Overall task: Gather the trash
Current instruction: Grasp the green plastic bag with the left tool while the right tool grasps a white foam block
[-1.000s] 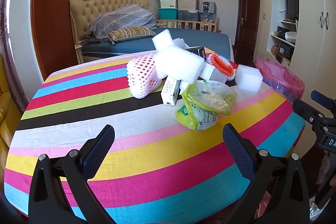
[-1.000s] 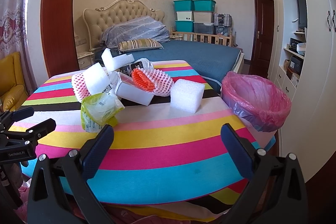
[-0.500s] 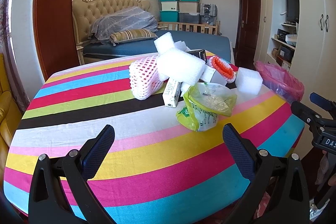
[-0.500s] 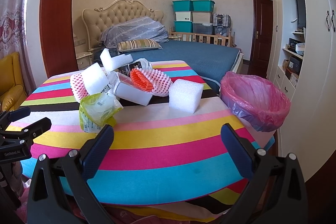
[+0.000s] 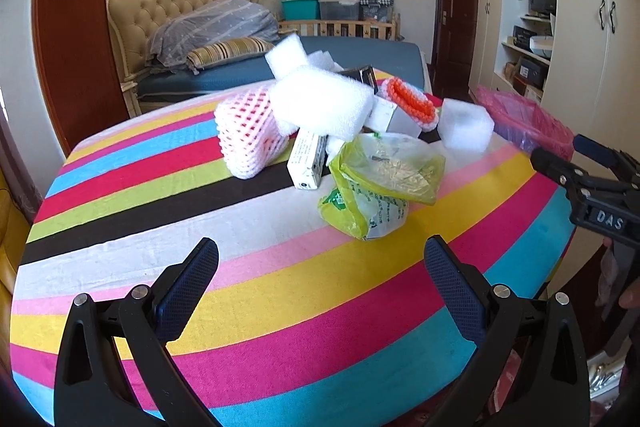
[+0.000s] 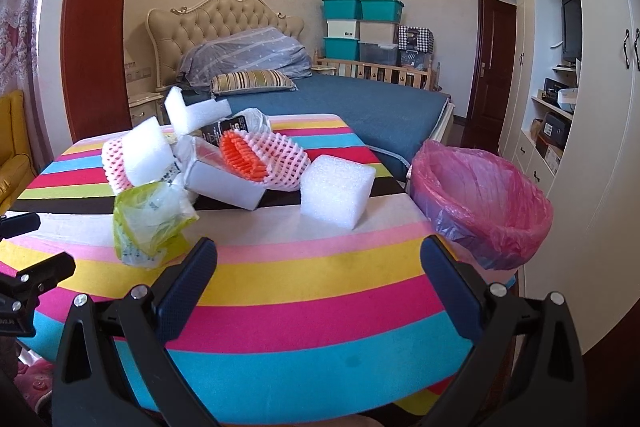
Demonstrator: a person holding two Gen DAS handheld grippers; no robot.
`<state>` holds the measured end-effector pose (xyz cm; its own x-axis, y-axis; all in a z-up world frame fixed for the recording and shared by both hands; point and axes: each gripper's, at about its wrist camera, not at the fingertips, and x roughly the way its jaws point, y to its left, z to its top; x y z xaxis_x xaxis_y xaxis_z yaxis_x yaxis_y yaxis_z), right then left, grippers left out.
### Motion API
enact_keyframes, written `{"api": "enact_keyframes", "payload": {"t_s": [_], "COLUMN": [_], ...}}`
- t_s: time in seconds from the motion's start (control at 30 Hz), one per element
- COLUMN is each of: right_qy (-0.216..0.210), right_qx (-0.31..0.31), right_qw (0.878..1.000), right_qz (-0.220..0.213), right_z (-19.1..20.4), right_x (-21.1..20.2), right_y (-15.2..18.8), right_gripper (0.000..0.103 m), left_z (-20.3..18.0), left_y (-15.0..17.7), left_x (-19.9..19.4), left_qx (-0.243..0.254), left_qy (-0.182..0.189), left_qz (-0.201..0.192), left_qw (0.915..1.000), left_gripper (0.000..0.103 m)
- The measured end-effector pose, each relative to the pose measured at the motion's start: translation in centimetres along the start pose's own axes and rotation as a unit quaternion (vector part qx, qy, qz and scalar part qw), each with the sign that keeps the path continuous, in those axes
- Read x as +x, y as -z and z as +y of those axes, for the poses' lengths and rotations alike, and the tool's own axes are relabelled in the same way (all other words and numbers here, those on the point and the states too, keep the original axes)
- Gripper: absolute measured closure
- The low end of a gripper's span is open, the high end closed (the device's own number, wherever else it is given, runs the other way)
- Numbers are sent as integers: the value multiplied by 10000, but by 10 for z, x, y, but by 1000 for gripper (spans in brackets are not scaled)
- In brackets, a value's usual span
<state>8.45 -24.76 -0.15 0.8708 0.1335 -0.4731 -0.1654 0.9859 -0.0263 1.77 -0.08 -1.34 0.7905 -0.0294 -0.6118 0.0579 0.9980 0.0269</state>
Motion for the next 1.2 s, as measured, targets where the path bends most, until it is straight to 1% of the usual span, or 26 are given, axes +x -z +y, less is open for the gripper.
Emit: {"api": "enact_keyframes", "payload": {"t_s": [0.1,0.23,0.33,0.43,0.5,0.57,0.67,0.73,0.77,0.8,0.83,0.87,0.9,0.93,1.0,1.07,1.13,1.2], "right_qy": [-43,-112,-144,-31,16,-18,-43,-107,-111,-113,-146,-217,-254,-269,-266,-286,-349,-364], "right_qx": [-2,24,60,35,74,148,148,151,183,216,245,305,355,385,364,361,404,433], "right_qw": [9999,9996,9993,9986,9974,9965,9958,9946,9944,9946,9946,9945,9944,9945,9952,9957,9959,9964], "right_qz": [113,239,345,528,717,821,907,1019,1032,1011,997,976,964,938,863,807,726,636], "right_z": [0,2,3,2,-1,-6,-11,-14,-16,-20,-24,-28,-32,-36,-42,-45,-49,-52], "right_x": [18,42,64,87,105,113,126,134,136,135,135,133,130,127,117,108,97,86], "right_y": [-7,-17,-26,-33,-37,-38,-38,-35,-33,-31,-29,-27,-25,-23,-17,-11,-5,-1], "right_gripper": [5,5,5,5,5,6,17,39,45,58,72,74,80,81,83,83,84,84], "left_z": [1,0,-2,-6,-9,-12,-16,-24,-29,-34,-37,-40,-43,-43,-47,-50,-49,-45], "left_y": [-1,-4,-6,-10,-14,-18,-26,-32,-34,-36,-38,-39,-39,-40,-37,-33,-28,-24], "left_x": [11,18,25,36,43,48,55,62,66,71,76,82,87,88,81,72,61,53], "left_qx": [143,339,355,321,288,234,157,288,386,460,507,537,551,550,641,791,819,742], "left_qy": [36,114,272,422,470,489,557,612,590,564,571,611,666,655,627,599,654,711], "left_qz": [145,135,179,236,262,268,255,254,242,266,308,375,483,496,310,138,26,-28], "left_qw": [9998,9993,9988,9983,9981,9982,9980,9974,9972,9970,9966,9960,9951,9951,9955,9950,9945,9947], "left_gripper": [7,7,7,7,7,7,7,7,7,8,14,24,30,31,39,57,62,66]}}
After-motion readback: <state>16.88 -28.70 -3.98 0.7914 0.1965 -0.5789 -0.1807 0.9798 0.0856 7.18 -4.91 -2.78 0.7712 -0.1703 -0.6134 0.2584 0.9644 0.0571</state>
